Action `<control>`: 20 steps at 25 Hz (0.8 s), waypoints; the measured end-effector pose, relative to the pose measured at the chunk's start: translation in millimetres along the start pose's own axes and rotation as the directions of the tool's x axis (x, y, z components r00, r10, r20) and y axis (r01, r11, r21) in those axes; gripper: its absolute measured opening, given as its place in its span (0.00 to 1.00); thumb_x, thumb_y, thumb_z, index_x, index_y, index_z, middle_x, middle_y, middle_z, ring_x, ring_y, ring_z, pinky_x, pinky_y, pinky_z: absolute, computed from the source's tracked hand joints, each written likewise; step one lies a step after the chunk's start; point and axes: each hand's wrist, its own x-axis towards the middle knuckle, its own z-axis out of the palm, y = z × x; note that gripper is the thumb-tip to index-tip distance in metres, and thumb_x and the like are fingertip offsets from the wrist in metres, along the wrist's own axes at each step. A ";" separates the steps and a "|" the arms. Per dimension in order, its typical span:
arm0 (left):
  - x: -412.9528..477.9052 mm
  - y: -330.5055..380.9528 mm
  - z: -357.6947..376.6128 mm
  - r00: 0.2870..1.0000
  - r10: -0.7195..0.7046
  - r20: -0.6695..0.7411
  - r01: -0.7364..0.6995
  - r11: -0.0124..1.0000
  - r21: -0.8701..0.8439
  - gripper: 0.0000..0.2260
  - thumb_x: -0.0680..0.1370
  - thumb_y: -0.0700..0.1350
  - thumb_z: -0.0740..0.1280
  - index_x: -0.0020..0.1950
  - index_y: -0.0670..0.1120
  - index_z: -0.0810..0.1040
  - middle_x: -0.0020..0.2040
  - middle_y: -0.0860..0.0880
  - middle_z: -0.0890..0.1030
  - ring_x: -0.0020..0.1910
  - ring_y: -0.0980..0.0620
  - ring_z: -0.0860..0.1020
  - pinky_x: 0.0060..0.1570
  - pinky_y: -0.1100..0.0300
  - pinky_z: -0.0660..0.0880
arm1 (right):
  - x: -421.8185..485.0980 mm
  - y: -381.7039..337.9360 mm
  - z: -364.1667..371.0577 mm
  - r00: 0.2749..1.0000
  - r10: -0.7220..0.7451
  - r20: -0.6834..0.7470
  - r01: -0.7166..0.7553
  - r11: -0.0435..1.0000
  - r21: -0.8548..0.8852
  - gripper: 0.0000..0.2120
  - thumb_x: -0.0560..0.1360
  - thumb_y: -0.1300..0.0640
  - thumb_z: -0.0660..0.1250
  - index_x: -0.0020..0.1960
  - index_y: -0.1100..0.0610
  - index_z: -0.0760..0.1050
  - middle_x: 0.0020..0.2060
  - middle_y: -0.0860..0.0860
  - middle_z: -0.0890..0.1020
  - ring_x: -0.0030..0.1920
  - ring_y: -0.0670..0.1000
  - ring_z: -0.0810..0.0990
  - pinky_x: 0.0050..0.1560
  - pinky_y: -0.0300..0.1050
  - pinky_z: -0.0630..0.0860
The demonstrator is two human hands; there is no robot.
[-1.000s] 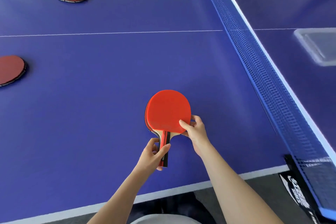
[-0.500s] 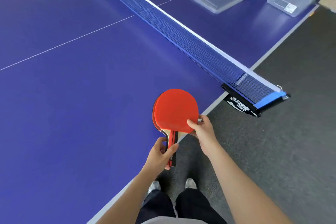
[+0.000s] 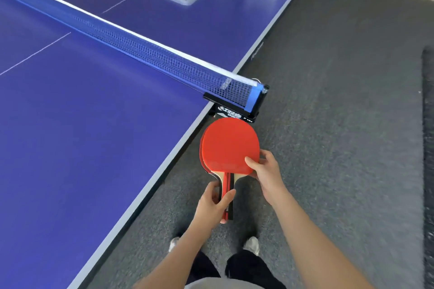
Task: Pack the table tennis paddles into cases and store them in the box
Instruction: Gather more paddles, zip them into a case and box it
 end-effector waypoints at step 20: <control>159.1 159.5 257.4 0.954 0.047 0.297 -0.068 0.996 0.063 0.13 0.76 0.53 0.69 0.56 0.49 0.74 0.45 0.43 0.77 0.39 0.54 0.77 0.30 0.62 0.77 | 148.3 -104.7 -275.9 0.955 -0.005 -0.296 0.072 0.974 0.215 0.21 0.73 0.63 0.71 0.63 0.55 0.69 0.55 0.54 0.79 0.52 0.51 0.81 0.48 0.45 0.79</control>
